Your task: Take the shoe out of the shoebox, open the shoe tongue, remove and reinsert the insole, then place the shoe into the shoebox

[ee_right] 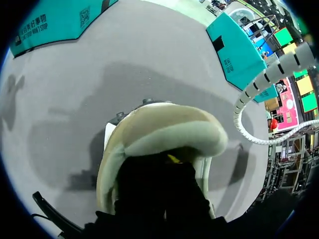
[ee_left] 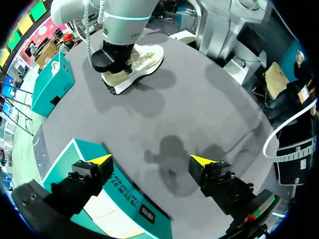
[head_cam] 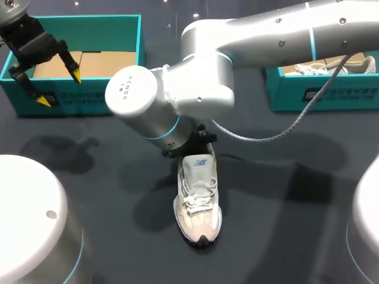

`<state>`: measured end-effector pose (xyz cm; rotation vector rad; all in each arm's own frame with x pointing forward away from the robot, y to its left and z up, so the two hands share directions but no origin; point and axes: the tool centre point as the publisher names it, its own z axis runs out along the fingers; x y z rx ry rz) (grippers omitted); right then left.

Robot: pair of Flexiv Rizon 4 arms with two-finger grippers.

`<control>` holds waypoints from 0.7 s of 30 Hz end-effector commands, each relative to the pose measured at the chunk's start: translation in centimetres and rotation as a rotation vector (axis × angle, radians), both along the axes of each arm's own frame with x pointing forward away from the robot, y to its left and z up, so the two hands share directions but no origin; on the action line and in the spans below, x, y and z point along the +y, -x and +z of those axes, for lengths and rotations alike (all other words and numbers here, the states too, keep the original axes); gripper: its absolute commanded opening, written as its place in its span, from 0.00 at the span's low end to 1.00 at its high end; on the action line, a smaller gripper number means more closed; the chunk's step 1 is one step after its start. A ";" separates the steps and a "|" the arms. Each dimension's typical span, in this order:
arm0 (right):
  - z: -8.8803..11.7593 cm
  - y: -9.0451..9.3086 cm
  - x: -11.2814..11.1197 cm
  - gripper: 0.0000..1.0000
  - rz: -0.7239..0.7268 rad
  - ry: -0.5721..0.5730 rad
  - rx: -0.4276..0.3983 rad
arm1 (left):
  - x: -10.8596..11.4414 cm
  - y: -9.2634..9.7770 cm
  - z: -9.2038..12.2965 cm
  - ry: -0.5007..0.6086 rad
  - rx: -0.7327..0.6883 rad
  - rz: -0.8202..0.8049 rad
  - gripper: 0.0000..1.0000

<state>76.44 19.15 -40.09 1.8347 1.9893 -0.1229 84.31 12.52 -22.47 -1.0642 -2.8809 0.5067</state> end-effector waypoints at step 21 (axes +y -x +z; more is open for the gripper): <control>-0.4 -0.9 1.9 0.00 -0.295 -0.239 -0.084 | 0.0 0.0 0.0 -0.003 0.000 0.000 1.00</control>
